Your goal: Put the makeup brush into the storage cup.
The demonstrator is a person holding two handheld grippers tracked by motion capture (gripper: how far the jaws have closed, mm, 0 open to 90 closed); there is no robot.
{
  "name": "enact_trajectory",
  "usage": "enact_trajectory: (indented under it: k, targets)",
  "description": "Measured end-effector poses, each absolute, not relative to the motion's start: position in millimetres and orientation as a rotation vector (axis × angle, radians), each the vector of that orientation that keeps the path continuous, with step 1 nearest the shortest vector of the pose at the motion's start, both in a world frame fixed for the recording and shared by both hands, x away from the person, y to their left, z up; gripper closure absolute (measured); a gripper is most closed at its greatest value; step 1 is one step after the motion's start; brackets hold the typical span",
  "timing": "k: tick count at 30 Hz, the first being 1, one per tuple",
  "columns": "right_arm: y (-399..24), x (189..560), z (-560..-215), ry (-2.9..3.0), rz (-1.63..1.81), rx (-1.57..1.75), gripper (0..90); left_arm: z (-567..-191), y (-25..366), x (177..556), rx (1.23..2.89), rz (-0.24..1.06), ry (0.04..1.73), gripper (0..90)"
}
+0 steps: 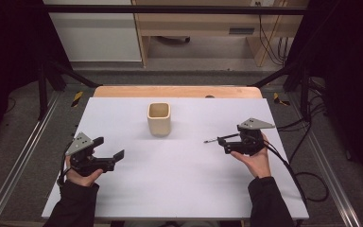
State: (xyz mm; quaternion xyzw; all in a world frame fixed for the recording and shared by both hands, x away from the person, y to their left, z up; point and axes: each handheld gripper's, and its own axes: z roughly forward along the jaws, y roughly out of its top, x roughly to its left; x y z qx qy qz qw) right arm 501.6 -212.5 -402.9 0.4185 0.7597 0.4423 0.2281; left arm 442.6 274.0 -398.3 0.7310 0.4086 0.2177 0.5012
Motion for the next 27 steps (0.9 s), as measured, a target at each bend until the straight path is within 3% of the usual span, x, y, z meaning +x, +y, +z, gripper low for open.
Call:
enact_trajectory:
  k: [9, 27]
  targets:
    - [-206, 527, -418, 2.102, 1.057, 1.191, 13.6, -400, 275, 443, 1.766, 0.524, 0.994, 2.6]
    - [-201, 552, -445, 2.197, 0.941, 1.231, 14.3, -399, 275, 443, 1.768, 0.527, 0.993, 2.8]
